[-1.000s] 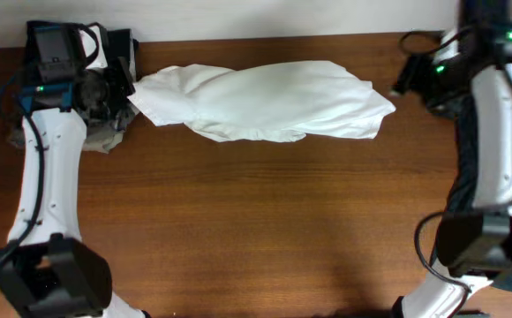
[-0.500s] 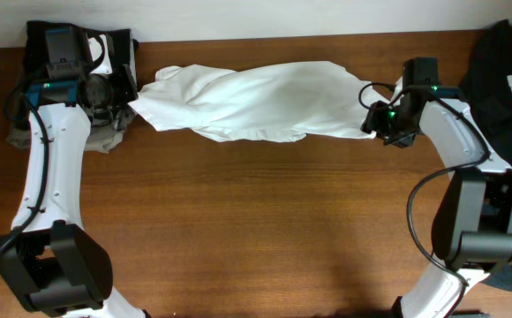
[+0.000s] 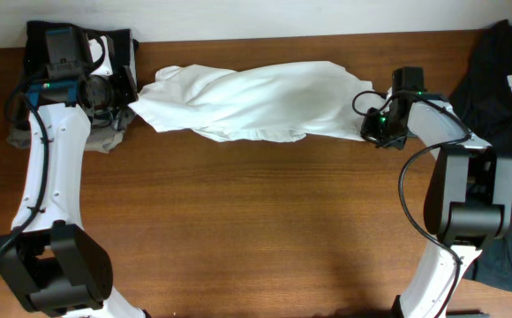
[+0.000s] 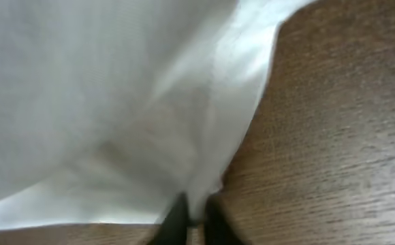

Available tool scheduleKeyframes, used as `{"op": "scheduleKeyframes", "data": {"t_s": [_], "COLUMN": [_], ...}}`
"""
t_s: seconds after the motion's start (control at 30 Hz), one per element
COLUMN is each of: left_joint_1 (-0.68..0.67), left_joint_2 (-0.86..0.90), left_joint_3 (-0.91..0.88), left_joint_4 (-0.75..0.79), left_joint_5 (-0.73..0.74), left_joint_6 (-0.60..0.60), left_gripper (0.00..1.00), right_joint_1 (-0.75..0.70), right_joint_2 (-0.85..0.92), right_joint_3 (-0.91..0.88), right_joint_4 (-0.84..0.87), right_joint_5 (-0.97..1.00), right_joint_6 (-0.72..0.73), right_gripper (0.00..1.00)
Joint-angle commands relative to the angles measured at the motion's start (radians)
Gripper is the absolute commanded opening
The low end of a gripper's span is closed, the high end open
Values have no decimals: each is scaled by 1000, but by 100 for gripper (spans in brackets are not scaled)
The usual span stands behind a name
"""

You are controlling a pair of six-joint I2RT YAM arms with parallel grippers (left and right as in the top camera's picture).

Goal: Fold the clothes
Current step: 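Swing the held T-shirt up and lay it flat on the table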

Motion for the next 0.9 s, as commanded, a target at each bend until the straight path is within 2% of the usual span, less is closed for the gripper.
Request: {"op": "scheduleKeyframes", "data": {"t_s": [0.0,0.17,0.33,0.5,0.63,0.77,0.87], "left_joint_1": [-2,-6,-49,-153,-188,-188,-188], "left_joint_2": [0,-82,-278,-537,-789,-861,-788], "left_joint_3": [7,8,8,8,78,137,134], "left_joint_4": [2,-24,-100,-209,-198,-184,-191], "left_joint_5": [-3,-3,-51,-124,-191,-355,-402], "left_joint_6": [40,47,50,39,8,16,16], "left_gripper": [0,0,1,1,1,0,1], "right_joint_1": [3,4,11,74,100,100,100], "right_joint_2": [0,-185,-505,-827,-1052,-1051,-954], "right_joint_3": [19,138,160,160,220,342,351], "right_joint_4": [-32,-197,-348,-478,-488,-510,-511], "right_joint_5": [10,10,10,37,46,167,172], "right_joint_6": [8,27,95,164,201,211,211], "right_gripper": [4,4,4,4,4,4,4]}}
